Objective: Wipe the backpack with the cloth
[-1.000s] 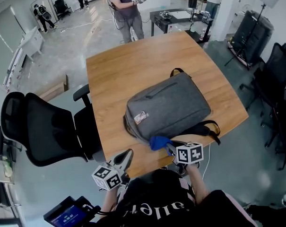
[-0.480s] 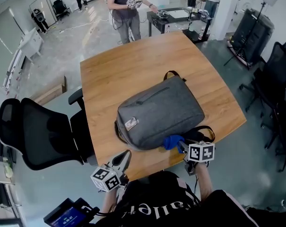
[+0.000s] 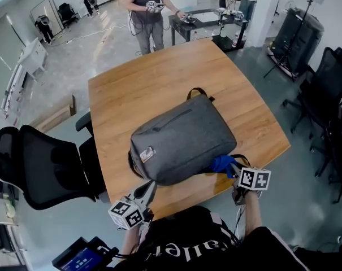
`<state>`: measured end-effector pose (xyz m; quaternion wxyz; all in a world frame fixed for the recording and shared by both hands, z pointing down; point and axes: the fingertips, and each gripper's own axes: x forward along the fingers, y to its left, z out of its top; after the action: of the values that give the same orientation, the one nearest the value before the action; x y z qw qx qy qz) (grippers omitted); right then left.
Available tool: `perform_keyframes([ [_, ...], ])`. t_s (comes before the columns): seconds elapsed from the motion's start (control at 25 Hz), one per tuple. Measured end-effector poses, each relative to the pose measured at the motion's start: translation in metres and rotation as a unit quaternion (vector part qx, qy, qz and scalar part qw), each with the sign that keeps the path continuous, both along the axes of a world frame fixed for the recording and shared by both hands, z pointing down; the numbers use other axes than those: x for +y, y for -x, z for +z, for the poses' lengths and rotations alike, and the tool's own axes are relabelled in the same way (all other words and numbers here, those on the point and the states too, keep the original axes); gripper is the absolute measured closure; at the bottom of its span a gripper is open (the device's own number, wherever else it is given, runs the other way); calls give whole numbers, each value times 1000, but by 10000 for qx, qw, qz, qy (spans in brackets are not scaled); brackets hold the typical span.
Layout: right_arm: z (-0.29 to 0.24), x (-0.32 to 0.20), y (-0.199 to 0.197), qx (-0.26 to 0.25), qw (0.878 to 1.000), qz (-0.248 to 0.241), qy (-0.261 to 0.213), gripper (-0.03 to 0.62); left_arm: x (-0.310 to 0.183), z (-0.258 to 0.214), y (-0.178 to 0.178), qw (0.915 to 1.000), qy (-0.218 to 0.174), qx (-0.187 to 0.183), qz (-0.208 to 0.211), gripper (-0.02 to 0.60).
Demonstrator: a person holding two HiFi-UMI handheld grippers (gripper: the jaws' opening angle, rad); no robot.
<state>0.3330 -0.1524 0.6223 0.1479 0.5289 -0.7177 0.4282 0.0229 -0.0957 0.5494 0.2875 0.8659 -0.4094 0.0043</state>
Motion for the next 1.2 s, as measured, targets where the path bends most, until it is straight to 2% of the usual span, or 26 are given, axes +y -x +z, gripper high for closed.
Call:
perform_keyframes([
  [0.36, -6, -23, -70, 233, 9979, 599, -112, 530, -13, 3, -4, 10000, 50, -46, -58, 580],
  [0.72, -5, -31, -95, 332, 9962, 792, -106, 530, -15, 5, -5, 9999, 125, -93, -62, 580],
  [0.92, -1, -46, -98, 511, 9971, 565, -52, 530, -13, 8, -2, 9998, 153, -113, -103, 581],
  [1.2, -6, -97, -92, 927, 9956, -71, -90, 530, -11, 11, 2, 9995, 237, -131, -176, 580],
])
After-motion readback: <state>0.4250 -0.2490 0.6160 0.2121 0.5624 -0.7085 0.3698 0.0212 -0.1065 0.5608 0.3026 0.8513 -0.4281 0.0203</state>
